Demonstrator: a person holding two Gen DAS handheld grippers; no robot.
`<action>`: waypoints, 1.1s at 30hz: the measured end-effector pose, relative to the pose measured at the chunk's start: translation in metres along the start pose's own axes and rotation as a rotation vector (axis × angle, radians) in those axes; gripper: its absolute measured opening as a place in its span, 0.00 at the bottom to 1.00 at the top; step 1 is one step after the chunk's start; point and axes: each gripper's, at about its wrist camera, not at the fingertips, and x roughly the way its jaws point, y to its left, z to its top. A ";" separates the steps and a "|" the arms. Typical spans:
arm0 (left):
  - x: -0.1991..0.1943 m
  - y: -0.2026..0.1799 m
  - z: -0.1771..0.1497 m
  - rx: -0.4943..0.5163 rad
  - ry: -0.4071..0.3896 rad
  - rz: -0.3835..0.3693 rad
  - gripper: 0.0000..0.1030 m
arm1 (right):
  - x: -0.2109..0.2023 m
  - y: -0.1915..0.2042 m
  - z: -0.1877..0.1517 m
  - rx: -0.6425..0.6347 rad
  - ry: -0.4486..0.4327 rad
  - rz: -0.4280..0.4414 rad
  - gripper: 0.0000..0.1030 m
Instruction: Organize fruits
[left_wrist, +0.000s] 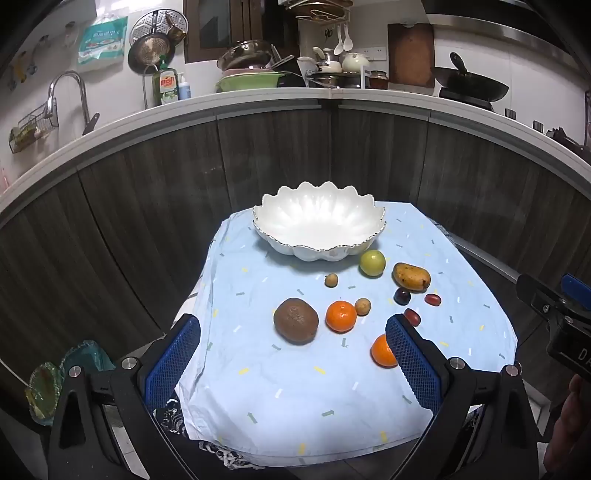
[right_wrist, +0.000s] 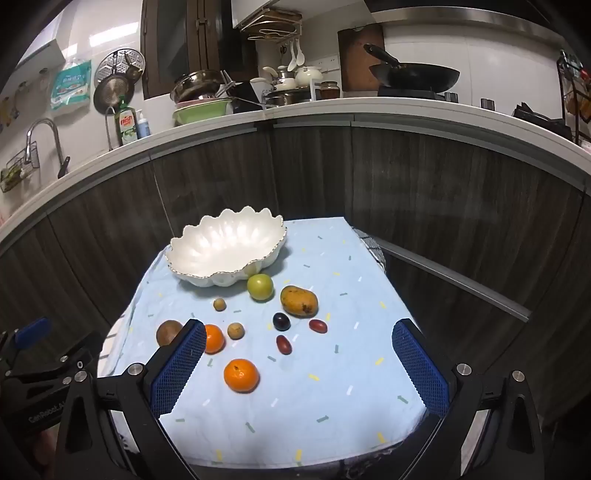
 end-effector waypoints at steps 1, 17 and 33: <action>-0.001 0.000 0.000 -0.002 -0.001 -0.001 0.99 | 0.000 0.000 0.000 -0.002 0.001 -0.001 0.99; 0.000 0.004 -0.002 -0.009 0.012 -0.005 0.99 | -0.001 -0.002 0.000 -0.012 -0.001 -0.008 0.99; 0.000 0.005 -0.003 -0.009 0.010 -0.006 0.99 | -0.002 -0.002 0.000 -0.015 -0.002 -0.011 0.99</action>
